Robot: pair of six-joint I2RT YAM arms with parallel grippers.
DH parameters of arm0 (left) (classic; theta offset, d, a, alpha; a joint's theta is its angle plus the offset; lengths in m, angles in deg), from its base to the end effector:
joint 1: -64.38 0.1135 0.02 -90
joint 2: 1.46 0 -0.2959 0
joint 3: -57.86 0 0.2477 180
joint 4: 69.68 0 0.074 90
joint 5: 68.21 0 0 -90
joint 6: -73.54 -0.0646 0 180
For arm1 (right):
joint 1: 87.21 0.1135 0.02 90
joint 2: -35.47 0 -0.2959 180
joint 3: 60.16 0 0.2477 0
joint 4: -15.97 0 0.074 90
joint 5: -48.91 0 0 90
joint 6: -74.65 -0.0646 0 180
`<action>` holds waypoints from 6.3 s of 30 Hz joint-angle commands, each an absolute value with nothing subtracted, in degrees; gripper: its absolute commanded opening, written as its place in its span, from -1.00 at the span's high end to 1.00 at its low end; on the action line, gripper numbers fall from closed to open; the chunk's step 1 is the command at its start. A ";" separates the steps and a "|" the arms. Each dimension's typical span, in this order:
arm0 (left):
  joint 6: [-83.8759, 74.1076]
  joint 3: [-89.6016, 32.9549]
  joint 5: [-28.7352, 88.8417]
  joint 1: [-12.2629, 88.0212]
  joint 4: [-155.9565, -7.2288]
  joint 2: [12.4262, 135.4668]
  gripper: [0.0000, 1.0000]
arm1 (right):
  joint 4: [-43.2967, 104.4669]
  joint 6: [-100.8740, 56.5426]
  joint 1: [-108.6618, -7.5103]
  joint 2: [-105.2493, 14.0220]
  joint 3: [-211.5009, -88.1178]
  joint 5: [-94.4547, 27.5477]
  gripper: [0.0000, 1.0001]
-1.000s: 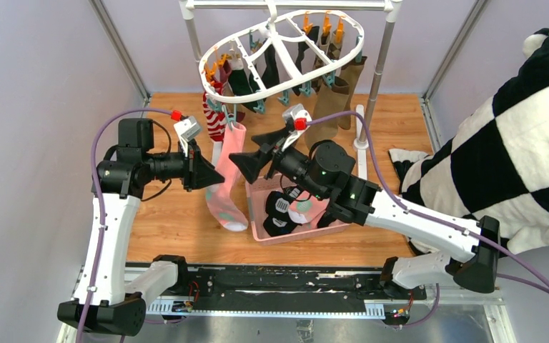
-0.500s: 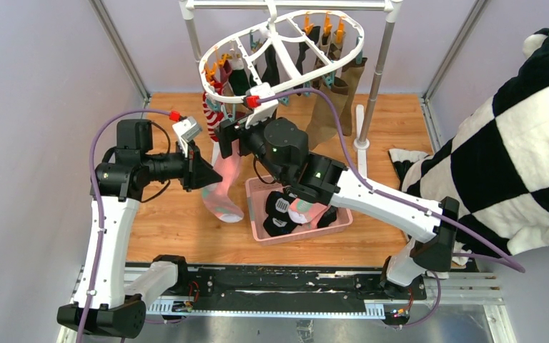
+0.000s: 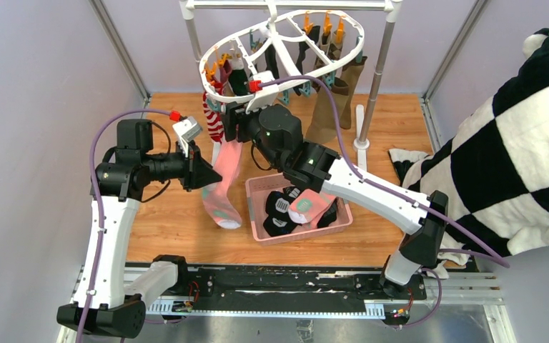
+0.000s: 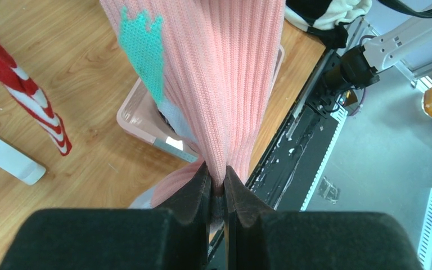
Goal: Remove the socks clipped to the hanger
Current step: Remove the sock from the hanger, then place the sock in the bin.
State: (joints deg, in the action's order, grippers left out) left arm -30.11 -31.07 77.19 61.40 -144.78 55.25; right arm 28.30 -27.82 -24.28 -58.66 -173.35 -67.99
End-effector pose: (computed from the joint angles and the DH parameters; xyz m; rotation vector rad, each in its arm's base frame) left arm 0.1453 -0.0608 0.4176 0.7649 1.9709 -0.9937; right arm 0.2108 0.3483 0.5049 -0.2664 1.4846 0.7264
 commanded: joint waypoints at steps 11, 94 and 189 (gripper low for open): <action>-32.28 -30.42 75.03 60.63 -144.48 55.88 0.76 | 20.83 -31.71 -25.54 -60.51 -174.25 -67.07 -0.08; -33.90 -25.82 60.81 60.53 -144.43 47.34 -0.99 | 21.46 -27.68 -29.03 -21.77 -123.34 -47.40 1.00; -34.54 -26.46 60.92 71.77 -144.52 50.71 -0.99 | 33.12 -47.92 -50.08 -45.85 -116.76 -50.50 0.85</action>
